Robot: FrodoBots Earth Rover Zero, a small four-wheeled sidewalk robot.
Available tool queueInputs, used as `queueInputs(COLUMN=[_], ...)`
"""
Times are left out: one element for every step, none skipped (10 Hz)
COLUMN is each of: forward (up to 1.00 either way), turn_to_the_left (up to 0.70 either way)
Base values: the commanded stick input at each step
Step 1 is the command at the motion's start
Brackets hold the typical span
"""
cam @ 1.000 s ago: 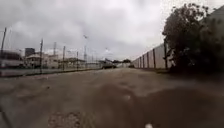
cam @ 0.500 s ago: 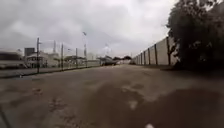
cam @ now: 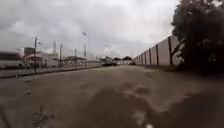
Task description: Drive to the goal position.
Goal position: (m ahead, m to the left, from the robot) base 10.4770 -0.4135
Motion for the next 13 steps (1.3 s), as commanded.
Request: queueInputs(forward=[0.85,0.85,0.85,0.85,0.85,0.85,0.85,0.85,0.85,0.85,0.85,0.85,0.85], turn_to_the_left=[0.0,0.0,0.0,-0.11,-0.34,-0.34,-0.34,-0.27,-0.01,0.0,0.0,0.0,0.0])
